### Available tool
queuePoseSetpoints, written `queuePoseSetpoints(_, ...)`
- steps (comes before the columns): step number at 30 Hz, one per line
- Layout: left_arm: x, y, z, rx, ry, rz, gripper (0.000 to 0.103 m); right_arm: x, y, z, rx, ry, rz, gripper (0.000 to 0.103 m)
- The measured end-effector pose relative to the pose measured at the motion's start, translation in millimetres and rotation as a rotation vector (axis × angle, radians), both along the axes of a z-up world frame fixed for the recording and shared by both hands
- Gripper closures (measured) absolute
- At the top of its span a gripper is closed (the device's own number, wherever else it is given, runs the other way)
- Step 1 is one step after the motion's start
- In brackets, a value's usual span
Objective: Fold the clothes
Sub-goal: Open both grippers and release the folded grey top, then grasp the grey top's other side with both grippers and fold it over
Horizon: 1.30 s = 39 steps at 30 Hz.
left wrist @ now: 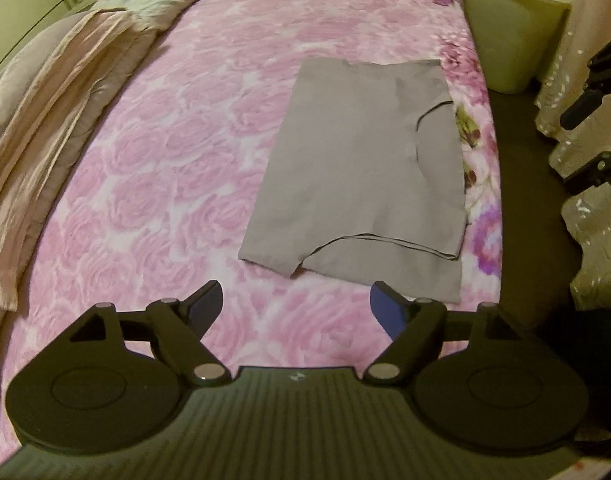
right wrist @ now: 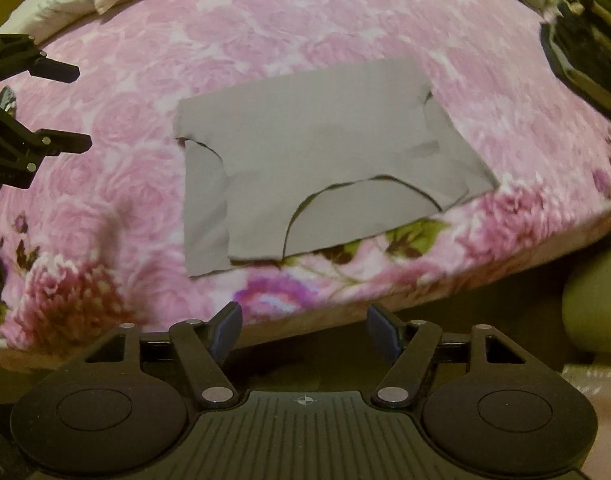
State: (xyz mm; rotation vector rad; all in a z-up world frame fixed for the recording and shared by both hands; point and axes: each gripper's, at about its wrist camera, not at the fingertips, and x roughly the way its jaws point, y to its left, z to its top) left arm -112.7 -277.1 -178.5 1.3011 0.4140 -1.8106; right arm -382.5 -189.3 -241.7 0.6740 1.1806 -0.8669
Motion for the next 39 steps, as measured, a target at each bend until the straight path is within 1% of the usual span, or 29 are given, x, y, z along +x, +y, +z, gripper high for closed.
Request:
queuePoseSetpoints(3,-0.6,-4.5,-4.2,0.007,-0.015,-0.03,0.025,-1.7,2.7,-2.7,0.014,-0.013,-0.056,0.037)
queuePoseSetpoints(4,0.4,-5.7,-4.8,0.01,-0.008,-0.035,0.025,-1.3,2.5,-4.6,0.019,-0.018,-0.065,0.037)
queuePoseSetpoints(6,1.8,-7.5,-8.7,0.008,-0.012,-0.057,0.023,0.2,2.5,-6.9,0.012,-0.028,-0.069,0.037)
queuePoseSetpoints(9,4.9,-7.4,-17.6,-0.011,-0.049,-0.136,0.022,7.0,4.0,-17.0,-0.007,-0.029,-0.046,0.037)
queuePoseSetpoints(12,10.6,-7.2,-33.0,-0.033,-0.097,-0.258,0.022,21.4,12.4,-30.7,-0.058,0.018,0.031,0.037)
queuePoseSetpoints(15,17.8,-14.0,-54.9,-0.047,-0.118,-0.369,0.022,37.0,24.2,-47.7,-0.111,0.054,0.106,0.037)
queuePoseSetpoints(18,21.9,-20.4,-79.2,-0.08,-0.142,-0.531,0.022,52.3,36.9,-67.6,-0.17,0.086,0.172,0.036)
queuePoseSetpoints(19,22.9,-22.9,-85.8,-0.089,-0.148,-0.571,0.022,58.0,40.7,-75.5,-0.188,0.099,0.205,0.036)
queuePoseSetpoints(22,25.2,-34.4,-106.4,-0.097,-0.143,-0.666,0.022,78.2,52.6,-103.7,-0.248,0.178,0.319,0.035)
queuePoseSetpoints(25,28.7,-42.6,-124.2,-0.112,-0.162,-0.755,0.022,92.8,62.3,-133.7,-0.312,0.279,0.437,0.035)
queuePoseSetpoints(27,31.6,-47.3,-133.1,-0.116,-0.171,-0.792,0.022,97.2,65.9,-152.1,-0.358,0.335,0.499,0.035)
queuePoseSetpoints(29,35.8,-50.8,-138.5,-0.114,-0.164,-0.821,0.022,97.4,65.5,-167.0,-0.384,0.36,0.53,0.035)
queuePoseSetpoints(34,45.8,-53.9,-149.9,-0.116,-0.165,-0.884,0.022,96.6,68.9,-177.0,-0.455,0.347,0.578,0.036)
queuePoseSetpoints(39,52.0,-58.7,-156.1,-0.132,-0.16,-0.918,0.022,96.2,69.9,-175.0,-0.483,0.316,0.591,0.036)
